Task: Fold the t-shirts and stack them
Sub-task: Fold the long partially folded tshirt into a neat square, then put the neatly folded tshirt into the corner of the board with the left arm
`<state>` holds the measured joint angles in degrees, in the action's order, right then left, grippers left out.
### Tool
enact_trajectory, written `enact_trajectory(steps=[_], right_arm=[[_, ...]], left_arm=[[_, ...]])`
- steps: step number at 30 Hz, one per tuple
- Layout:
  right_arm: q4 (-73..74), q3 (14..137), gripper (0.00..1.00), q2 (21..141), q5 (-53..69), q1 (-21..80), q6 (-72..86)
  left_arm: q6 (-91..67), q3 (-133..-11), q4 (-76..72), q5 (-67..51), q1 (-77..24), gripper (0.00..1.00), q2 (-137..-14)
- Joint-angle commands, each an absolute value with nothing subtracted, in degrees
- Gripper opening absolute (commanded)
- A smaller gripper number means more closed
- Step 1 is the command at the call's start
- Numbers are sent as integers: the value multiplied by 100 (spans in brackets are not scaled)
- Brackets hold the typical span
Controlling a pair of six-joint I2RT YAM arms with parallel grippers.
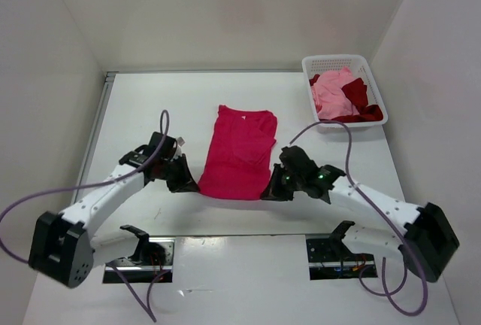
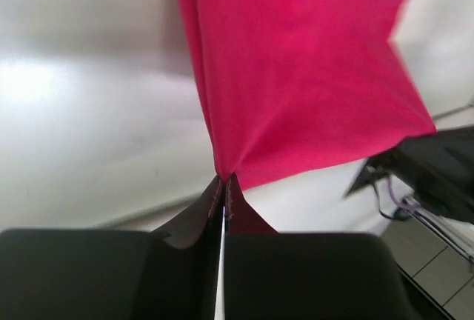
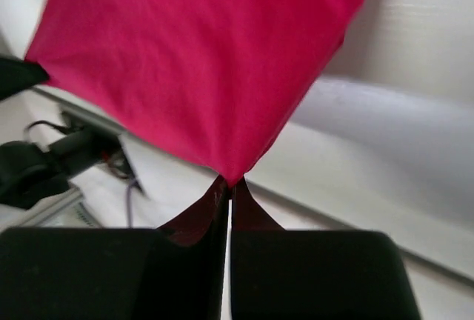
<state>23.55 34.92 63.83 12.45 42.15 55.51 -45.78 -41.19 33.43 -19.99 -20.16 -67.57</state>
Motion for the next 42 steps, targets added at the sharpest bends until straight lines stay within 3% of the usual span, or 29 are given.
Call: enact_trajectory(steps=[1,3,9,13,19,22,25,28,29,33,37,42], right_arm=[[3321,4225,0,5941,1213,3948,5609],[3454,4987,0,6291,1335,3474,4831],[2945,6833,0,8364,1556,1699,3562],[2926,7952,0,9979,1477,1434,3252],[2908,9041,0,11396,1371,1213,3121],[3023,9560,3,11828,1240,1213,3120],[3094,9895,15,11883,1178,1213,3172],[3094,9949,32,11664,1178,1213,3173],[3094,9949,42,11489,1178,1213,3173],[3094,9504,58,10812,1038,1266,3059],[2953,8519,62,9986,1142,1266,3059],[2523,7105,62,8967,1528,1318,3251]], left_arm=[[-4711,-4970,4315,-1942,-1926,0,-6161],[-4633,-5587,4228,-1942,-1794,0,-6493],[-4123,-8185,3358,-1504,-1732,0,-8988],[-4052,-9802,3278,-1502,-1626,0,-11067],[-4262,-11100,3217,-1354,-1451,0,-12752],[-4464,-11443,3165,-1345,-1380,13,-13121],[-4623,-11391,2910,-1406,-1240,37,-13122],[-4624,-11024,2602,-1406,-1178,51,-12710],[-4562,-10891,2541,-1406,-1117,60,-12448],[-3922,-9522,2067,-1905,-1116,74,-11735],[-3613,-8044,1504,-2776,-1116,82,-11408],[-3288,-7752,1230,-3164,-1335,82,-11759]])
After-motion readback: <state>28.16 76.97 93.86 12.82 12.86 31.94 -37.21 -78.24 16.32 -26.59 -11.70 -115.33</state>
